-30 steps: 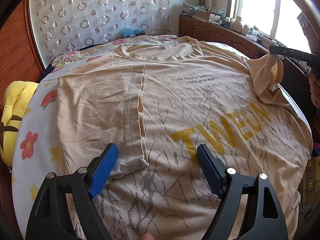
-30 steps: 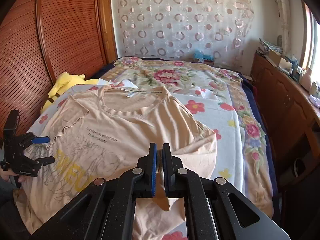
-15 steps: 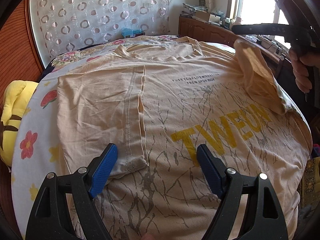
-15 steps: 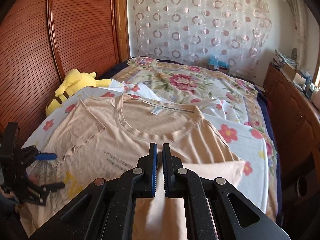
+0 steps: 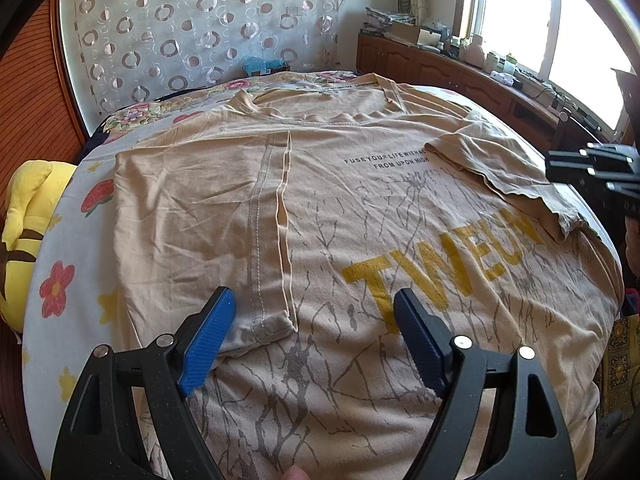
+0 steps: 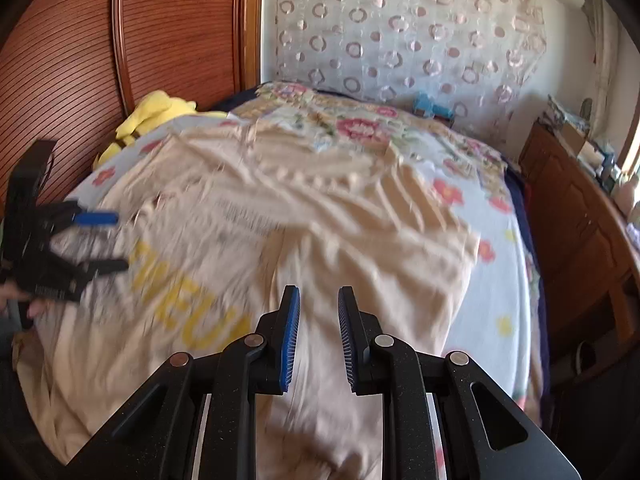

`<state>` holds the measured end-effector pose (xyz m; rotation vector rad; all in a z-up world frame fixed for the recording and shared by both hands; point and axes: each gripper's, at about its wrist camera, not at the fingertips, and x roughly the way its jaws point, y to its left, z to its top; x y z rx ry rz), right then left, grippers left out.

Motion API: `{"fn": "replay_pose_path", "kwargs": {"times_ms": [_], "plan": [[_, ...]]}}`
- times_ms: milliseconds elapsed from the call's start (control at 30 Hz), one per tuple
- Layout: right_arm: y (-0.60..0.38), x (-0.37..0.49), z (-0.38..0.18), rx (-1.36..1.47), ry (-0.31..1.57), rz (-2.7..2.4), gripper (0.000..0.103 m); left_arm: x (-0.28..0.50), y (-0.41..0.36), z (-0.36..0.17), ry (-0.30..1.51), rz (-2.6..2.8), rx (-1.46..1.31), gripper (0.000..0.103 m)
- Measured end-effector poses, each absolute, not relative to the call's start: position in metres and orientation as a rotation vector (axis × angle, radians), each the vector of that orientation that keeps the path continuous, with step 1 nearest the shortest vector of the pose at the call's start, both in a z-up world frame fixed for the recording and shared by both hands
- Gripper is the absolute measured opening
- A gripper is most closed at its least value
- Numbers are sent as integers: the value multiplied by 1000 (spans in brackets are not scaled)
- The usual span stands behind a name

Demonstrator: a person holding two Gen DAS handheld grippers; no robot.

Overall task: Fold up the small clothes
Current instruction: 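Regrasp the folded side with the right gripper and smooth it flat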

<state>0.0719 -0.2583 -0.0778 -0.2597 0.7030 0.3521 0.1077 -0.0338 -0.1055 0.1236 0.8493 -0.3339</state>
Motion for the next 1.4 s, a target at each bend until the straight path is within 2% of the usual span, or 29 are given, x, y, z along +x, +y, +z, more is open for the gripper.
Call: {"fn": "replay_pose_path", "kwargs": {"times_ms": [267, 533, 600, 667, 933, 967, 1100, 1267, 1400], "plan": [[-260, 29, -103, -232, 721, 355, 20, 108, -34, -106, 849, -333, 125, 82], [-263, 31, -118, -279, 747, 317, 21, 108, -34, -106, 850, -334, 125, 82], [-264, 31, -117, -286, 736, 326, 9, 108, -34, -106, 849, -334, 125, 82], [-265, 28, -116, -285, 737, 348, 5, 108, -34, -106, 849, -334, 124, 82], [-277, 1, -98, -268, 708, 405, 5, 108, -34, -106, 849, -334, 125, 82], [-278, 1, -98, -258, 710, 404, 10, 108, -34, -106, 850, -334, 125, 82], [-280, 3, -97, -237, 708, 392, 17, 108, -34, -106, 850, -334, 126, 82], [-281, 14, -92, -211, 683, 366, 39, 108, -34, -106, 850, -334, 126, 82], [-287, 37, -91, -172, 677, 334, 45, 108, -34, -106, 850, -334, 126, 82]]}}
